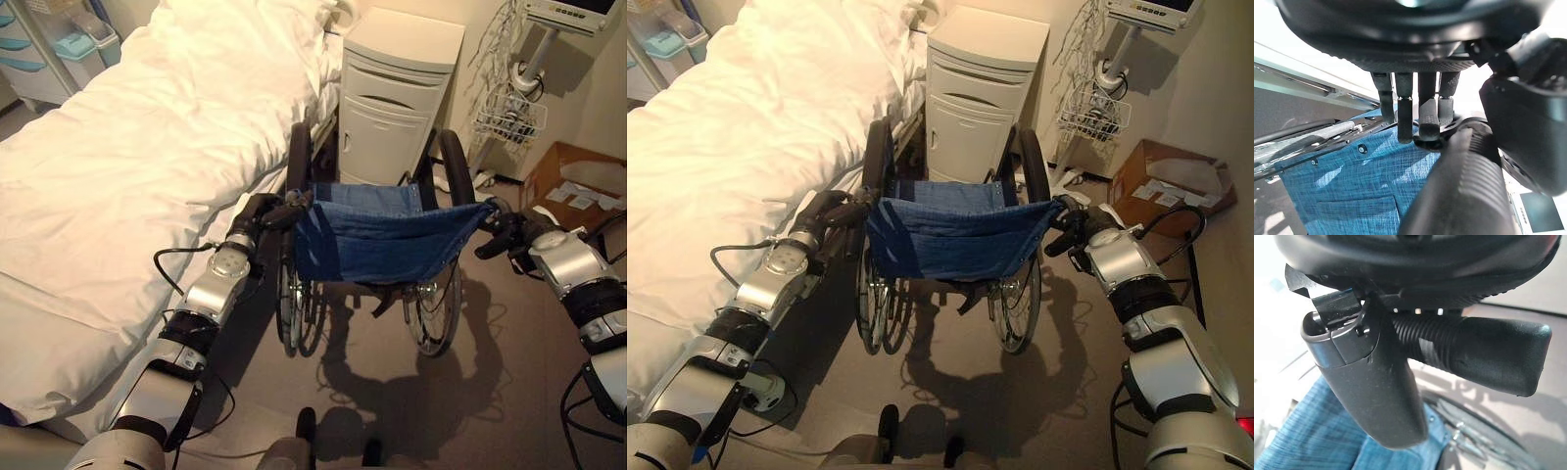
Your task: Push the wheelchair next to the bed
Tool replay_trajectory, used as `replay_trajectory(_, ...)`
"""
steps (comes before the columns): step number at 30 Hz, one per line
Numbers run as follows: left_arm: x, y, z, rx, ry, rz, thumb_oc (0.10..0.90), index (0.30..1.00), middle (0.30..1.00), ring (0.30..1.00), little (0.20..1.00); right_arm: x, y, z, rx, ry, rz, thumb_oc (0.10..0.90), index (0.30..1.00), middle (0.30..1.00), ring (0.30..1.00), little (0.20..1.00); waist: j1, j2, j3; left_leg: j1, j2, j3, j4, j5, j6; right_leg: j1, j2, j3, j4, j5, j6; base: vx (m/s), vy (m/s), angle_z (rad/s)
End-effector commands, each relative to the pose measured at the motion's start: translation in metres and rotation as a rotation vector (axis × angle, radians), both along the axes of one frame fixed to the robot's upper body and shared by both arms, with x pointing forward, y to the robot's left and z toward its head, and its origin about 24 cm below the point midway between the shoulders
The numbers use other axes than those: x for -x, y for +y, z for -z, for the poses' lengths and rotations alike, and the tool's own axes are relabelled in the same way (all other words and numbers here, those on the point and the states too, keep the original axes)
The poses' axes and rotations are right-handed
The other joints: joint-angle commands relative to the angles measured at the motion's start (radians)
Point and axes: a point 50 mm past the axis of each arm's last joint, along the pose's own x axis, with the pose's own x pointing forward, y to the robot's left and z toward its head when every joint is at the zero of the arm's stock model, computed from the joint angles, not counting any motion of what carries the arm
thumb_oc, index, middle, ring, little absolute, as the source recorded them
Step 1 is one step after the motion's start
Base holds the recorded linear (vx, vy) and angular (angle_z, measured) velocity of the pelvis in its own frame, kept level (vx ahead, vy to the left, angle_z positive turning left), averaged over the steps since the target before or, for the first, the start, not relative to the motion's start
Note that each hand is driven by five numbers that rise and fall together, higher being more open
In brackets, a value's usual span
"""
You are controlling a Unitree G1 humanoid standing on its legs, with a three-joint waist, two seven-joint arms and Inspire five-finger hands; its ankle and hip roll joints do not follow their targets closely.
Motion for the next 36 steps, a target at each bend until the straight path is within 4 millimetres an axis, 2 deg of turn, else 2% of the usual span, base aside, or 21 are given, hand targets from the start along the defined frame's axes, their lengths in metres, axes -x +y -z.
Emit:
replay_trajectory(1, 0.03, 0.023, 0.057, -0.115, 0.247, -0.027, 0.8, 0.9, 0.9, 0.9, 0.9, -0.021, 0.105, -0.016, -0.269, -0.096, -0.389, 0.8, 0.9, 0.9, 0.9, 0.9, 0.09, -0.024, 0.042, 0.05, -0.011, 0.016, 0.01, -0.055, 0.003, -0.044, -0.124, 0.067, 0.063, 0.15, 0.101, 0.0, 0.0, 0.0)
replay_trajectory(5, 0.032, 0.032, 0.051, -0.065, 0.235, -0.017, 0.8, 0.9, 0.9, 0.9, 0.9, -0.023, 0.101, -0.026, -0.361, -0.13, -0.37, 0.8, 0.9, 0.9, 0.9, 0.9, 0.09, -0.01, 0.024, 0.07, -0.01, 0.014, 0.005, -0.056, 0.003, -0.036, -0.124, 0.065, 0.068, 0.142, 0.097, 0.04, -0.006, -0.05)
replay_trajectory(7, 0.034, 0.039, 0.049, 0.022, 0.232, -0.032, 0.8, 0.9, 0.9, 0.9, 0.9, -0.024, 0.097, -0.036, -0.423, -0.163, -0.362, 0.8, 0.9, 0.9, 0.9, 0.9, 0.089, -0.001, 0.009, 0.08, -0.011, 0.012, 0.004, -0.057, 0.002, -0.03, -0.12, 0.066, 0.072, 0.131, 0.094, 0.04, 0.012, 0.0)
replay_trajectory(13, 0.039, 0.059, 0.047, 0.131, 0.216, -0.094, 0.8, 0.9, 0.9, 0.9, 0.9, -0.023, 0.078, -0.051, -0.459, -0.207, -0.327, 0.8, 0.9, 0.9, 0.9, 0.9, 0.082, 0.0, -0.013, 0.099, -0.01, 0.015, 0.003, -0.062, 0.0, -0.021, -0.115, 0.061, 0.078, 0.122, 0.094, 0.01, -0.006, 0.0)
replay_trajectory(16, 0.045, 0.074, 0.048, 0.203, 0.198, -0.138, 0.8, 0.9, 0.9, 0.9, 0.9, -0.022, 0.052, -0.066, -0.429, -0.276, -0.271, 0.8, 0.9, 0.9, 0.9, 0.9, 0.079, -0.002, -0.027, 0.11, -0.005, 0.019, 0.005, -0.066, -0.003, -0.016, -0.109, 0.057, 0.077, 0.113, 0.093, 0.0, -0.026, 0.01)
replay_trajectory(19, 0.047, 0.078, 0.049, 0.229, 0.193, -0.15, 0.8, 0.9, 0.9, 0.9, 0.9, -0.02, 0.043, -0.073, -0.42, -0.307, -0.245, 0.8, 0.9, 0.9, 0.9, 0.9, 0.077, -0.004, -0.031, 0.113, -0.004, 0.019, 0.006, -0.069, -0.004, -0.014, -0.106, 0.056, 0.075, 0.109, 0.093, 0.0, 0.0, 0.0)
replay_trajectory(22, 0.054, 0.091, 0.056, 0.344, 0.189, -0.193, 0.8, 0.9, 0.9, 0.9, 0.9, -0.015, 0.013, -0.094, -0.41, -0.391, -0.147, 0.8, 0.9, 0.9, 0.9, 0.9, 0.068, -0.008, -0.04, 0.125, -0.002, 0.02, 0.0, -0.072, -0.007, -0.013, -0.097, 0.056, 0.07, 0.101, 0.094, 0.0, -0.011, 0.01)
replay_trajectory(25, 0.058, 0.096, 0.059, 0.377, 0.182, -0.213, 0.8, 0.9, 0.9, 0.9, 0.9, -0.012, 0.003, -0.1, -0.421, -0.413, -0.118, 0.8, 0.9, 0.9, 0.9, 0.9, 0.065, -0.011, -0.042, 0.128, -0.001, 0.021, -0.002, -0.074, -0.008, -0.013, -0.095, 0.054, 0.067, 0.098, 0.094, 0.0, 0.0, 0.0)
replay_trajectory(26, 0.063, 0.105, 0.061, 0.443, 0.169, -0.242, 0.8, 0.9, 0.9, 0.9, 0.9, -0.007, -0.011, -0.105, -0.428, -0.419, -0.089, 0.8, 0.9, 0.9, 0.9, 0.9, 0.058, -0.014, -0.046, 0.133, 0.0, 0.025, -0.007, -0.075, -0.011, -0.014, -0.092, 0.054, 0.063, 0.097, 0.094, 0.0, 0.0, 0.0)
replay_trajectory(31, 0.074, 0.117, 0.068, 0.587, 0.135, -0.301, 0.8, 0.9, 0.9, 0.9, 0.9, 0.005, -0.036, -0.099, -0.485, -0.396, -0.041, 0.8, 0.9, 0.9, 0.9, 0.9, 0.046, -0.017, -0.052, 0.141, 0.005, 0.035, -0.017, -0.076, -0.015, -0.015, -0.087, 0.048, 0.056, 0.093, 0.092, 0.0, 0.0, 0.0)
replay_trajectory(32, 0.08, 0.119, 0.075, 0.623, 0.144, -0.317, 0.8, 0.9, 0.9, 0.9, 0.9, 0.01, -0.045, -0.095, -0.528, -0.407, -0.019, 0.8, 0.9, 0.9, 0.9, 0.9, 0.043, -0.02, -0.054, 0.143, 0.007, 0.036, -0.019, -0.077, -0.016, -0.016, -0.085, 0.046, 0.055, 0.092, 0.09, 0.0, 0.0, 0.0)
replay_trajectory(36, 0.092, 0.127, 0.085, 0.648, 0.158, -0.35, 0.8, 0.9, 0.9, 0.9, 0.9, 0.02, -0.06, -0.092, -0.59, -0.425, 0.013, 0.8, 0.9, 0.9, 0.9, 0.9, 0.033, -0.025, -0.058, 0.147, 0.009, 0.042, -0.022, -0.081, -0.016, -0.018, -0.082, 0.045, 0.055, 0.09, 0.088, 0.0, -0.018, 0.01)
